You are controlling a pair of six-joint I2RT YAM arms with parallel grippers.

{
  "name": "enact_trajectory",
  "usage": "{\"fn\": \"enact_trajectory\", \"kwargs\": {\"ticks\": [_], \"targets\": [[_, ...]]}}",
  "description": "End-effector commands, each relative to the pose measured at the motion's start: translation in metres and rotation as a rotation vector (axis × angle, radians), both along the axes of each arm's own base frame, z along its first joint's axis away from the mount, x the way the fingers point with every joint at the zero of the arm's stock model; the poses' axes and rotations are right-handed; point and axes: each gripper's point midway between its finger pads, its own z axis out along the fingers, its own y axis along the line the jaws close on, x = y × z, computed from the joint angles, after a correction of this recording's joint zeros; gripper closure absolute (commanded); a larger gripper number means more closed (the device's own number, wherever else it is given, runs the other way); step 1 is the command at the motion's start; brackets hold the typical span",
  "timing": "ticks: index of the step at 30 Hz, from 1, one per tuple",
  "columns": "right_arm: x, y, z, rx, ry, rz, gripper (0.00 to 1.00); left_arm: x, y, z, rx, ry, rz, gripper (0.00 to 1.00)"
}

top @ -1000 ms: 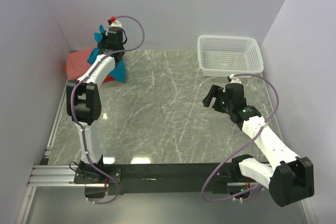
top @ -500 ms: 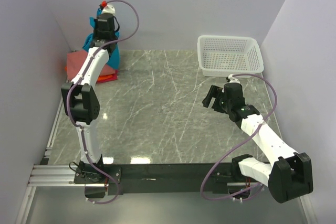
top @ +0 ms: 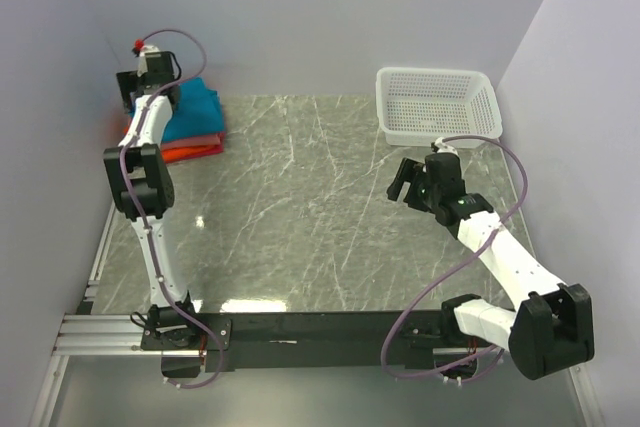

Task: Fold and stack the t-shirts
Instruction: Neatly place the folded tshirt to the corner, then reset both grippers

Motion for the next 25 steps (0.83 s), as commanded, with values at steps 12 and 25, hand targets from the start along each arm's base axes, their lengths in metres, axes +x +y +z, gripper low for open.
{"fn": "enact_trajectory", "kwargs": {"ticks": [12, 25], "targets": [[0.006, -0.012, 0.062, 0.041, -0.209, -0.085, 0.07, -0.089, -0.08, 0.179, -0.494, -0.545, -0.091, 0.01], [-0.004, -0.032, 0.068, 0.035, -0.337, -0.177, 0.05, -0.242, -0.172, 0.075, -0.695, -0.503, -0.155, 0.0]]}}
